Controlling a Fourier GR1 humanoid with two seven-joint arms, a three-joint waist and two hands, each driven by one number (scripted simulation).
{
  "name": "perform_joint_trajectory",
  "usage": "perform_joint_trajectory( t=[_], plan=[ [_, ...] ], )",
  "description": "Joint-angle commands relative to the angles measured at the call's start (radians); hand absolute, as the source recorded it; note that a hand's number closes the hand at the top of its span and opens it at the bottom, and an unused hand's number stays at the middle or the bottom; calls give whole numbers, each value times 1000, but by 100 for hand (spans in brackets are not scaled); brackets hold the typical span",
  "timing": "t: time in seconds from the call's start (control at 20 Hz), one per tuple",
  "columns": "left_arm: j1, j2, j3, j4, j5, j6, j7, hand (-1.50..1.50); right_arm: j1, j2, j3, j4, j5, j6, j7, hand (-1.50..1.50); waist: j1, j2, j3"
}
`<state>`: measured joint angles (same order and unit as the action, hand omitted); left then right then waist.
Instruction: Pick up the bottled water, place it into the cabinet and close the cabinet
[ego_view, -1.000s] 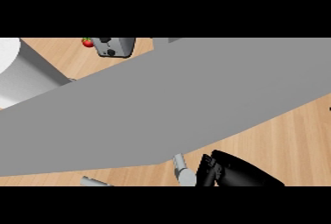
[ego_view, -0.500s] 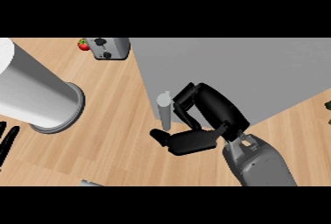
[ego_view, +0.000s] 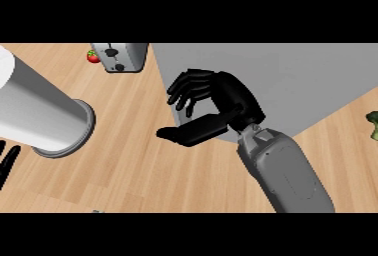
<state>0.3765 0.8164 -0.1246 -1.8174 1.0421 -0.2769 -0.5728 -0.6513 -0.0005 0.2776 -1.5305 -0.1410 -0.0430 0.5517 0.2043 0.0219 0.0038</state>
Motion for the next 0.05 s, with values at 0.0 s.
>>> perform_joint_trajectory(
  t=[0.0],
  plan=[
    [10,0,8,-8,7,3,2,-150,-193,0,-93,173,-20,-128,-57,-150,1,16,-5]
  ],
)
